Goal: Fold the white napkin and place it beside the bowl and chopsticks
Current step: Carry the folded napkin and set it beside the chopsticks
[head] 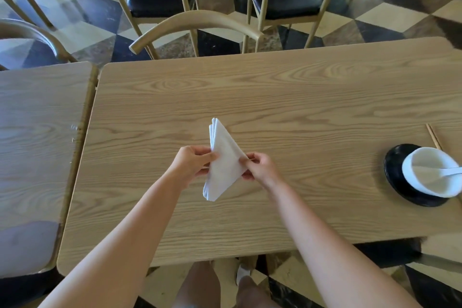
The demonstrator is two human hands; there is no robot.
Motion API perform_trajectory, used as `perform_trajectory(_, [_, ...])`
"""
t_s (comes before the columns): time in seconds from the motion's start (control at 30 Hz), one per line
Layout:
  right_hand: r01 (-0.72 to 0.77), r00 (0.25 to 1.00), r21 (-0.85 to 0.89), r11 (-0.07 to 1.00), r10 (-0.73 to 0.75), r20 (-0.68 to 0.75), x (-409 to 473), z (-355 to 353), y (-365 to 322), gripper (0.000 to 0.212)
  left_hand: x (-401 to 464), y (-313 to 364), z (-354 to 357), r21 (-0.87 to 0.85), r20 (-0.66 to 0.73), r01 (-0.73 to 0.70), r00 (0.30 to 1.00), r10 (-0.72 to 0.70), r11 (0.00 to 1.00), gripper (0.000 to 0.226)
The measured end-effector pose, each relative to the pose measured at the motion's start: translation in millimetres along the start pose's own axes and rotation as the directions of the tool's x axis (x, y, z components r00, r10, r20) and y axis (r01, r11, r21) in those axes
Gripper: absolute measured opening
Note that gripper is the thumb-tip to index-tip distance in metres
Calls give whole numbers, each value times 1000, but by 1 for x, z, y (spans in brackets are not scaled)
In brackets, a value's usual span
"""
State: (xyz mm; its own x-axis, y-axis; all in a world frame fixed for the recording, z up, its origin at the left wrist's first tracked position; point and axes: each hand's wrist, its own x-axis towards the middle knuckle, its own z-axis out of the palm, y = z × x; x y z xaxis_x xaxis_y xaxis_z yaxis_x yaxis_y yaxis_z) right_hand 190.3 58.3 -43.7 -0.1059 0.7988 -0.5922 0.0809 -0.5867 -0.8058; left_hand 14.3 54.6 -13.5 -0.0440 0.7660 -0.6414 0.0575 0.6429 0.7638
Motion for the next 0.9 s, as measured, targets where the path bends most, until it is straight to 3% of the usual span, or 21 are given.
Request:
perform_trajectory(0.1, [23,1000,115,993,-21,-22,-14,-12,-7,15,-10,-1,7,-34,-61,-3,998,1,999,19])
perform_trajectory(0.23, [44,998,149,988,-36,-51,-34,-26,-14,17,-23,1,18,-128,-13,5,1000,-7,992,15])
perform_trajectory(0.6, [172,936,292,941,-64,-347,-119,-34,-7,5,-65,6,37,-78,217,-18,976,34,997,14])
perform_trajectory(0.9, [310,873,260,915,-165,-459,-210,-103,7,21,-142,18,110,-49,377,-133,915,142,990,11])
